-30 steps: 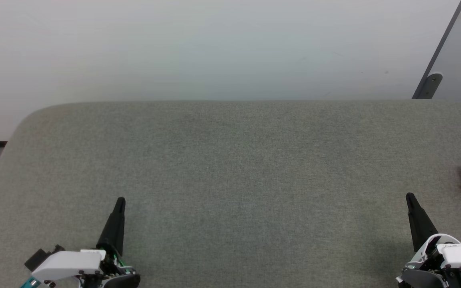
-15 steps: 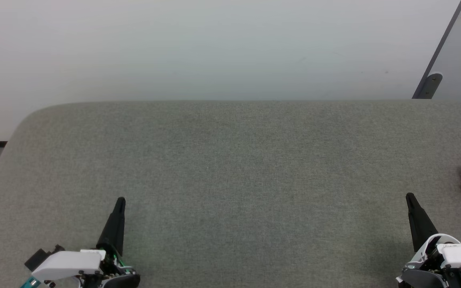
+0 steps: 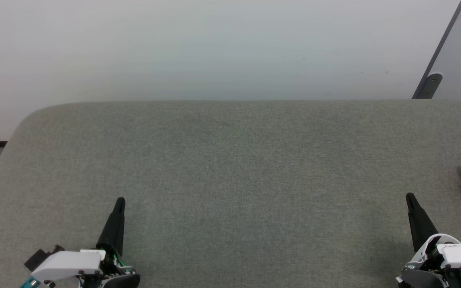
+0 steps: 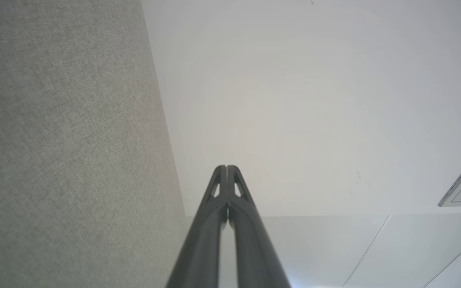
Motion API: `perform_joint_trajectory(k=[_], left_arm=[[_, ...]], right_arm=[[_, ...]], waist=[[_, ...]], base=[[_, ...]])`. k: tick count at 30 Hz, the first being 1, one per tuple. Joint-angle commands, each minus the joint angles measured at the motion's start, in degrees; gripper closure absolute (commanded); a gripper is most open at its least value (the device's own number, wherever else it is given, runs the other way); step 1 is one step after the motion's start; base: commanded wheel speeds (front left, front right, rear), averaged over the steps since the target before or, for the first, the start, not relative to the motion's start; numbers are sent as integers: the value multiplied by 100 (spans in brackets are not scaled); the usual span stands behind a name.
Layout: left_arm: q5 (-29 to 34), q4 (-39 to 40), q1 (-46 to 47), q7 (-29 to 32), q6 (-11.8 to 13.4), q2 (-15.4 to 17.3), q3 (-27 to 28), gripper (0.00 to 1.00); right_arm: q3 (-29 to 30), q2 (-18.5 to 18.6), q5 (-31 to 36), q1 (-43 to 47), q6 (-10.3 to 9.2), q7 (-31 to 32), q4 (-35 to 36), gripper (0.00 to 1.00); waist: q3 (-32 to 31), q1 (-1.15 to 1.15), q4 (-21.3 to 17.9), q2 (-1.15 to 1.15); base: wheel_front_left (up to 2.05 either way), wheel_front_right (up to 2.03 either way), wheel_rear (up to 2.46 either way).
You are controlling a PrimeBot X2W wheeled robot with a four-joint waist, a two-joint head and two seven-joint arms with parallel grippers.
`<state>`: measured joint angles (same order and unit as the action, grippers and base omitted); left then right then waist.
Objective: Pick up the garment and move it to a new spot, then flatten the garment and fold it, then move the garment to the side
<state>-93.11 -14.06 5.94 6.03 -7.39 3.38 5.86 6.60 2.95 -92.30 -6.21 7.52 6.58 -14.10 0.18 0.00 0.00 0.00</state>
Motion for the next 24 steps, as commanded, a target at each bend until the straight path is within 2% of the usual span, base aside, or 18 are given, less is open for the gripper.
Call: perform_joint_trajectory(k=[1,24], left_arm=[[33,-9,60,19,-18,-12,16,100],[41,-9,62,38,-18,-24,34,100]], right_arm=[[-7,-22,-17,-17,-6,14,-1,100],[-9,-22,-18,-16,-6,12,-1,100]], waist=[[0,0,0,0],[0,0,0,0]], base=[[0,0,0],[0,0,0]])
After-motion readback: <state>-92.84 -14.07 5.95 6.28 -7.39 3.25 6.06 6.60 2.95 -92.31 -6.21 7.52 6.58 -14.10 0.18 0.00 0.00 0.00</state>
